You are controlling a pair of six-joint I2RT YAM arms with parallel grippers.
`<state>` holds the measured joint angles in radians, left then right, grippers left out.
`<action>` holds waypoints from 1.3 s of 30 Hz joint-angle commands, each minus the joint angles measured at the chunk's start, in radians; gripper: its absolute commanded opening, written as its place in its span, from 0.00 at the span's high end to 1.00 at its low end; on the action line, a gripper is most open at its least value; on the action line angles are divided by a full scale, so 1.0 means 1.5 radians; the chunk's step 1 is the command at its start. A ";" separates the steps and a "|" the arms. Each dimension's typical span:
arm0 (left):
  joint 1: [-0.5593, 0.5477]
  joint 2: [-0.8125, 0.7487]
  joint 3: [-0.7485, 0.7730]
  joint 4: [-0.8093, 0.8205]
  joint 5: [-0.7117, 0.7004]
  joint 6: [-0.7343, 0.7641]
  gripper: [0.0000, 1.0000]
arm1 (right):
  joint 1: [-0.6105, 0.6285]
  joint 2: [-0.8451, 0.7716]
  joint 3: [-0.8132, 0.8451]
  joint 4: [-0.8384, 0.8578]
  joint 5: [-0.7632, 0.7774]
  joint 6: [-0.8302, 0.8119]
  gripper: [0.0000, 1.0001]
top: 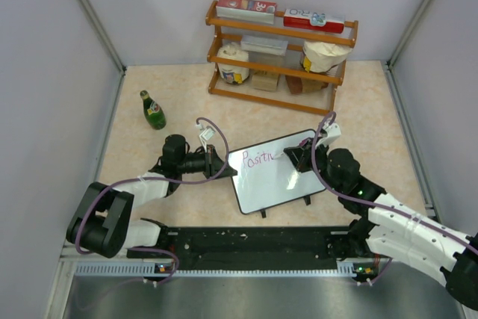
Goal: Write a sentence on the whiteboard
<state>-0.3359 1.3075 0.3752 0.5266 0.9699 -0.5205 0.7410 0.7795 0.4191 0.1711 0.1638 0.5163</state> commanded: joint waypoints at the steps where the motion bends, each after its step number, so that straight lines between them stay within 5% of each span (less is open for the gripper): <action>1: -0.003 0.005 -0.001 -0.017 -0.046 0.063 1.00 | -0.006 0.000 0.013 -0.009 0.031 -0.018 1.00; 39: -0.003 0.008 0.000 -0.017 -0.044 0.063 1.00 | -0.006 0.007 0.047 0.004 0.051 -0.033 1.00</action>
<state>-0.3359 1.3075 0.3752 0.5278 0.9718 -0.5205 0.7410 0.7776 0.4660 0.1589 0.2184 0.4820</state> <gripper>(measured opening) 0.109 0.087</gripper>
